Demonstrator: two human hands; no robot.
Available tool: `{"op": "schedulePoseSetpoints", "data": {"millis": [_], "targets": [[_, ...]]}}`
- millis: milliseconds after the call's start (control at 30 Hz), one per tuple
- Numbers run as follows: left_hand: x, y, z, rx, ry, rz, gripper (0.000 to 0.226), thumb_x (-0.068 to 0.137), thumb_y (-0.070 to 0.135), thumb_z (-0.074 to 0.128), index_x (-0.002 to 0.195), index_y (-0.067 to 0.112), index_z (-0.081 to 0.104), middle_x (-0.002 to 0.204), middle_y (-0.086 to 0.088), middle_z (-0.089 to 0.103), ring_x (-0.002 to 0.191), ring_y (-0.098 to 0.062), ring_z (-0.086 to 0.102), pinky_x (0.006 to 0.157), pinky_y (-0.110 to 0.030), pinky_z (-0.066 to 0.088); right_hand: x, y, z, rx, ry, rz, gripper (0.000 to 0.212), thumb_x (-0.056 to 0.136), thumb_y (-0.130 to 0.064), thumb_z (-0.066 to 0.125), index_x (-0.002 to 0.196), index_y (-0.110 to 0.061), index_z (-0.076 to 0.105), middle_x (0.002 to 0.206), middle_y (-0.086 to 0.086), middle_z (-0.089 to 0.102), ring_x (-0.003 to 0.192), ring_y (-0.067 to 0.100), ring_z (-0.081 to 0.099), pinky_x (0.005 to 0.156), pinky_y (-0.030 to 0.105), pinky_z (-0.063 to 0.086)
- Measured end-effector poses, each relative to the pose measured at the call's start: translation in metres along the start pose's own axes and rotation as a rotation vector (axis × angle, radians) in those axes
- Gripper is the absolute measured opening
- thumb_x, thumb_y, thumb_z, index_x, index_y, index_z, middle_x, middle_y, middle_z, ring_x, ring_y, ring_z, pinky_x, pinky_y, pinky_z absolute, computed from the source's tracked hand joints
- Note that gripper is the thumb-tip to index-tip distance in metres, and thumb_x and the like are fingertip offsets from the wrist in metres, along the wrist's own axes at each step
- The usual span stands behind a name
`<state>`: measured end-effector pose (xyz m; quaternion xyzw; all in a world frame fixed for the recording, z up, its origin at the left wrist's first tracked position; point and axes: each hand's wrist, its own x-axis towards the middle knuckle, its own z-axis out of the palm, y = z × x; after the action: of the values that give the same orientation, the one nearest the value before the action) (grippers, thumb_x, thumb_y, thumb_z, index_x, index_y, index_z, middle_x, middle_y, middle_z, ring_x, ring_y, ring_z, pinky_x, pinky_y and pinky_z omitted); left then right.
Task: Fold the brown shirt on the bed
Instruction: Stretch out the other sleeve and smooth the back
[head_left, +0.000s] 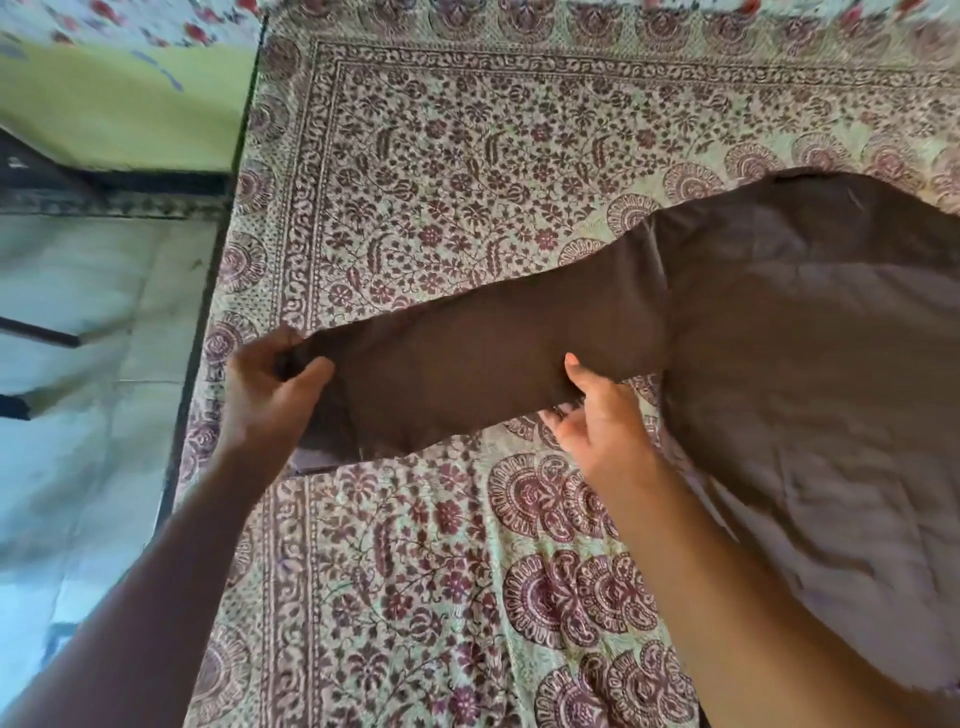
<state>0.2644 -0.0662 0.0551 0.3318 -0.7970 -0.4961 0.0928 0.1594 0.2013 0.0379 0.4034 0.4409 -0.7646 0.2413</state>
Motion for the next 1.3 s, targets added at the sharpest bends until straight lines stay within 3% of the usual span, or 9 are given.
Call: {"op": "schedulePoseSetpoints", "data": {"millis": [367,500,633,767,833,900,1033,1133,1300], "targets": [[0.095,-0.029,-0.067,0.733,-0.15,0.249,0.032,0.086,0.06,0.068,0.082,0.033,0.05,0.092,-0.009,0.065,0.086,-0.034,0.062,0.076,-0.046,0.055,0.012,0.074,0.086,-0.147,0.006,0.143,0.018,0.099,-0.001,0.063,0.116,0.0,0.058,0.11,0.017,0.063,0.099,0.029,0.064,0.064,0.038,0.059],[0.122,-0.033,-0.069,0.964,-0.213,0.269,0.04,0.093,0.056,0.068,0.089,0.016,0.072,0.11,-0.01,0.066,0.119,-0.035,0.054,0.099,-0.052,0.041,0.015,0.086,0.091,-0.249,0.049,0.132,0.013,0.099,-0.001,0.061,0.111,0.002,0.059,0.12,0.025,0.068,0.091,0.032,0.072,0.056,0.034,0.061],[0.13,-0.043,-0.065,0.867,-0.241,0.246,0.042,0.092,0.055,0.069,0.074,0.019,0.059,0.093,-0.008,0.061,0.097,-0.032,0.059,0.088,-0.044,0.044,0.002,0.076,0.091,-0.544,0.137,0.144,0.013,0.099,-0.008,0.064,0.096,0.004,0.061,0.093,0.027,0.074,0.078,0.034,0.076,0.065,0.035,0.063],[0.129,-0.048,-0.064,0.97,-0.221,0.156,0.039,0.098,0.055,0.061,0.091,0.017,0.061,0.098,-0.023,0.068,0.09,-0.038,0.065,0.09,-0.046,0.043,0.007,0.069,0.076,-1.108,0.392,-0.512,0.016,0.085,-0.015,0.073,0.078,-0.004,0.065,0.07,0.012,0.068,0.066,0.029,0.066,0.062,0.034,0.048],[0.127,-0.054,-0.063,1.021,-0.201,0.136,0.032,0.097,0.05,0.064,0.103,0.019,0.063,0.105,-0.022,0.07,0.095,-0.039,0.066,0.096,-0.048,0.041,0.025,0.063,0.077,-1.341,0.336,-0.938,0.012,0.088,-0.014,0.071,0.099,-0.011,0.069,0.096,0.012,0.064,0.093,0.03,0.059,0.076,0.032,0.042],[0.126,-0.059,-0.061,0.955,-0.17,0.133,0.023,0.094,0.042,0.07,0.108,0.023,0.066,0.113,-0.017,0.071,0.101,-0.038,0.066,0.096,-0.049,0.041,0.059,0.05,0.084,-1.53,0.22,-1.153,0.036,0.093,-0.013,0.068,0.128,-0.017,0.063,0.122,0.015,0.055,0.111,0.033,0.049,0.089,0.034,0.04],[0.123,-0.061,-0.052,0.796,-0.112,0.175,0.021,0.093,0.028,0.073,0.114,0.025,0.068,0.124,-0.008,0.068,0.111,-0.035,0.063,0.086,-0.048,0.044,0.105,0.02,0.116,-1.847,0.055,-1.151,0.025,0.094,-0.015,0.07,0.119,-0.016,0.066,0.132,0.015,0.045,0.12,0.039,0.041,0.096,0.049,0.048],[0.118,-0.065,-0.042,0.722,-0.042,0.085,0.012,0.096,0.023,0.071,0.108,0.021,0.071,0.127,-0.008,0.066,0.119,-0.033,0.056,0.097,-0.053,0.042,0.11,0.014,0.136,-1.908,0.004,-1.154,0.013,0.091,-0.008,0.071,0.103,-0.009,0.065,0.124,0.015,0.046,0.116,0.037,0.043,0.096,0.047,0.049],[0.085,-0.057,-0.015,0.722,0.123,0.163,0.027,0.091,0.012,0.067,0.117,0.014,0.064,0.131,-0.016,0.052,0.12,-0.036,0.048,0.103,-0.054,0.035,0.094,0.045,0.132,-1.745,0.025,-1.345,0.036,0.084,-0.009,0.079,0.114,-0.007,0.061,0.125,0.017,0.052,0.112,0.029,0.053,0.092,0.041,0.055]]}}
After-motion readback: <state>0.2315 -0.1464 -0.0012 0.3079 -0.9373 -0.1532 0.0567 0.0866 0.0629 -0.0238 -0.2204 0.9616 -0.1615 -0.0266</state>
